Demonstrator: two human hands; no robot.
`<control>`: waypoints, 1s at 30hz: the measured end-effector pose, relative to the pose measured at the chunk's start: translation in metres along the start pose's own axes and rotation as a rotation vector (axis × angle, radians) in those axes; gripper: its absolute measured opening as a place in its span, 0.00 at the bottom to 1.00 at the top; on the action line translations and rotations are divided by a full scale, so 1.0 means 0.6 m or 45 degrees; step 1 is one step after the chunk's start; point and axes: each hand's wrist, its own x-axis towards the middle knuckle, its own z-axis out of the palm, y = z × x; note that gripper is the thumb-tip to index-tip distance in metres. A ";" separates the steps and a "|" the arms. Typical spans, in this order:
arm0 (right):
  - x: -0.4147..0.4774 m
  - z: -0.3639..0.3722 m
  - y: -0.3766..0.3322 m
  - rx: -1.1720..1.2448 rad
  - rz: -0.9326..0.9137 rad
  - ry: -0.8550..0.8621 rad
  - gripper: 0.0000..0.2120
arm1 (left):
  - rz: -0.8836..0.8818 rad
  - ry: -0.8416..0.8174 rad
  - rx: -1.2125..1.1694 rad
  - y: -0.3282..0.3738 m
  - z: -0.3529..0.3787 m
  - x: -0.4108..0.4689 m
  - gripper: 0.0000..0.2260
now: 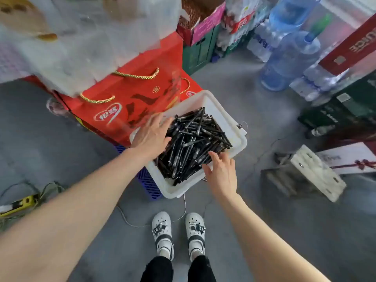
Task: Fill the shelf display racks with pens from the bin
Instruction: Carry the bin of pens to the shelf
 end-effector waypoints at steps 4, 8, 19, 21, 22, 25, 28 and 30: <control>0.009 0.035 -0.006 -0.013 0.125 0.067 0.18 | -0.033 -0.071 0.081 -0.019 0.031 0.055 0.28; 0.018 0.053 0.004 0.027 0.125 0.081 0.12 | -0.101 -0.145 0.096 -0.023 0.056 0.084 0.30; 0.051 0.010 0.009 0.355 0.520 -0.005 0.19 | -0.040 -0.011 -0.084 -0.055 0.061 0.074 0.24; 0.053 -0.001 0.013 0.376 0.560 -0.038 0.18 | -0.064 -0.030 -0.167 -0.049 0.052 0.059 0.25; 0.050 -0.009 0.015 0.370 0.549 -0.033 0.18 | -0.090 -0.035 -0.207 -0.045 0.047 0.048 0.26; 0.027 -0.043 0.019 0.320 0.470 -0.032 0.18 | -0.172 -0.010 -0.298 -0.029 0.022 0.004 0.28; -0.009 -0.093 0.024 0.279 0.393 -0.022 0.20 | -0.169 0.067 -0.343 0.002 -0.016 -0.046 0.29; -0.039 -0.131 0.026 0.253 0.314 -0.023 0.21 | -0.178 0.122 -0.367 0.024 -0.046 -0.082 0.27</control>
